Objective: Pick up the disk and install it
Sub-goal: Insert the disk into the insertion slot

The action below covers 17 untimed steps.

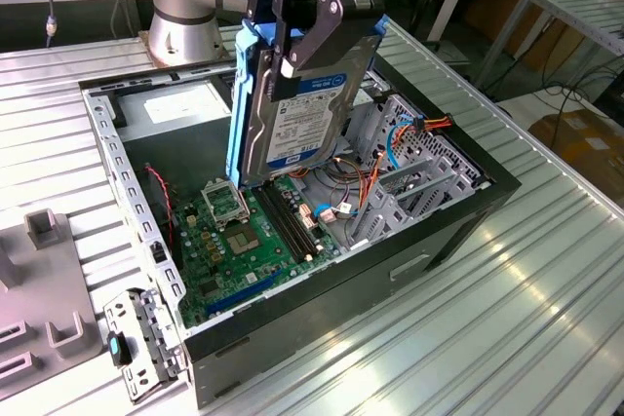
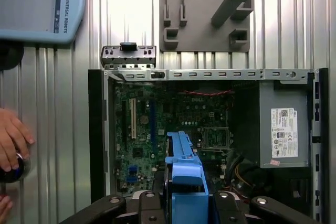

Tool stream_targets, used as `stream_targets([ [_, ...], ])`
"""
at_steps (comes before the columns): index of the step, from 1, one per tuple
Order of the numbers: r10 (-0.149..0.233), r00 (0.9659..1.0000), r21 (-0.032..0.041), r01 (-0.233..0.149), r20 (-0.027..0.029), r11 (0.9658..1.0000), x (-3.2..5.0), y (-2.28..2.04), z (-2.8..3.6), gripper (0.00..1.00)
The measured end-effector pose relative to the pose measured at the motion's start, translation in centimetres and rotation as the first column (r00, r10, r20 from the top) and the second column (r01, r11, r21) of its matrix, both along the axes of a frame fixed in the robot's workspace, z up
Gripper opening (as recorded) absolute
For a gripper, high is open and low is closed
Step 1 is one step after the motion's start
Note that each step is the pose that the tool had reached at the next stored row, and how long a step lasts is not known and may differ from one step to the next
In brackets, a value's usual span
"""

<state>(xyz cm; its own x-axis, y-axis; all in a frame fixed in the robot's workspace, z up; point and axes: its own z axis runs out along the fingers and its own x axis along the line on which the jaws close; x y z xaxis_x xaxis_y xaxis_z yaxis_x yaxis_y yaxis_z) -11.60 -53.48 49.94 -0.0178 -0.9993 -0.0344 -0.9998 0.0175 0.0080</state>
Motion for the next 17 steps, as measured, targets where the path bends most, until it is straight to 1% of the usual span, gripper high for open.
stream_targets([
  [3, 0.0, 1.0, -0.0003, 0.0, 0.0, 1.0, 0.48, -0.2, -0.03, 0.37],
  [8, 0.0, 1.0, -0.0011, 0.0, -0.0001, 1.0, 2.11, -0.37, -0.11, 0.37],
  [10, 0.0, 1.0, -0.0012, 0.0, 0.0, 1.0, 3.02, -0.4, -0.15, 0.37],
  [11, 0.0, 1.0, -0.0012, 0.0, 0.0, 1.0, 3.73, -0.42, -0.2, 0.37],
  [15, 0.0, 1.0, -0.0014, 0.0, 0.0, 1.0, 5.59, -0.42, -0.32, 0.37],
  [17, 0.0, 1.0, -0.0014, 0.0, 0.0, 1.0, 6.96, -0.42, -0.42, 0.37],
])
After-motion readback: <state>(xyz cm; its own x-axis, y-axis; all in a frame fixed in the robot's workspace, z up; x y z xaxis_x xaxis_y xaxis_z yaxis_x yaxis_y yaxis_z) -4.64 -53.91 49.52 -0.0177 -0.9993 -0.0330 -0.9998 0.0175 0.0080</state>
